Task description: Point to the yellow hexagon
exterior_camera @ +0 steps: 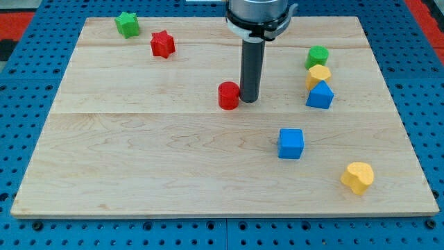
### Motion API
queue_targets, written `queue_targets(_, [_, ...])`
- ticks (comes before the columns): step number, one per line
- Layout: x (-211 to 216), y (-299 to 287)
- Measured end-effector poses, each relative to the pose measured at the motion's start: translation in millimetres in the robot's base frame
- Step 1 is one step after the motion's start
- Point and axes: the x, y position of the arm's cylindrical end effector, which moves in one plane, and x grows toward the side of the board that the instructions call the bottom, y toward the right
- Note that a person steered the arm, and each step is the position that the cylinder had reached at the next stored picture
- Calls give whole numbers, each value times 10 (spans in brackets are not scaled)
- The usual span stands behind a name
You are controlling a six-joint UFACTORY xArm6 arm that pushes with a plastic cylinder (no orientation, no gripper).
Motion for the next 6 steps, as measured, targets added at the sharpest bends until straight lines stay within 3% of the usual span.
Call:
queue_targets(2, [-203, 559])
queue_targets(3, [83, 420])
queue_targets(4, [409, 1029])
queue_targets(5, [306, 1951])
queue_targets(6, [92, 1894])
